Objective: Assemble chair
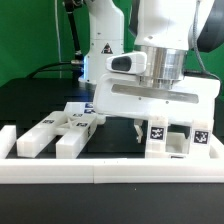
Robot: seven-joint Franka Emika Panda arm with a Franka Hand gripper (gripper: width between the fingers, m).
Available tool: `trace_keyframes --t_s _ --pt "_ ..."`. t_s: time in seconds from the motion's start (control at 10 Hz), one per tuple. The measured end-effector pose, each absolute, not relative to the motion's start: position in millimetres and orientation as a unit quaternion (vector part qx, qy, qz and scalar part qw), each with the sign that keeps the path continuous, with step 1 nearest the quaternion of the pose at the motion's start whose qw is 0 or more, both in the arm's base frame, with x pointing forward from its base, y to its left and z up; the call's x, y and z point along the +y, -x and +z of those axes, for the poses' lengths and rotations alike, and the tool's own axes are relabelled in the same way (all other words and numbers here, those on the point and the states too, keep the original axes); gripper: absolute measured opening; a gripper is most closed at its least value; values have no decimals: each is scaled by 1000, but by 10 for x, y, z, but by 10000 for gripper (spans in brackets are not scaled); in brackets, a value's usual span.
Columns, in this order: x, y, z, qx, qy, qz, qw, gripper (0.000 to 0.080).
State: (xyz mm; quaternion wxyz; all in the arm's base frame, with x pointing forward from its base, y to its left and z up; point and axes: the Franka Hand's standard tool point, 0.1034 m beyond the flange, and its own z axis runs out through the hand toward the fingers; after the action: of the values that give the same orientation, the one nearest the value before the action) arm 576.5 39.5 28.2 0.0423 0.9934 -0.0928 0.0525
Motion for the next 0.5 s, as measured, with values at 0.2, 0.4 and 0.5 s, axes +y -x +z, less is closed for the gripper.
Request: trace_keyframes --t_s 0.2,0.4,0.5 --pt "371 -5776 386 -98 -993 53 37 35" --pt "349 -5785 599 -98 -994 44 24 35" --pt "335 -5793 785 -103 -994 38 12 35"
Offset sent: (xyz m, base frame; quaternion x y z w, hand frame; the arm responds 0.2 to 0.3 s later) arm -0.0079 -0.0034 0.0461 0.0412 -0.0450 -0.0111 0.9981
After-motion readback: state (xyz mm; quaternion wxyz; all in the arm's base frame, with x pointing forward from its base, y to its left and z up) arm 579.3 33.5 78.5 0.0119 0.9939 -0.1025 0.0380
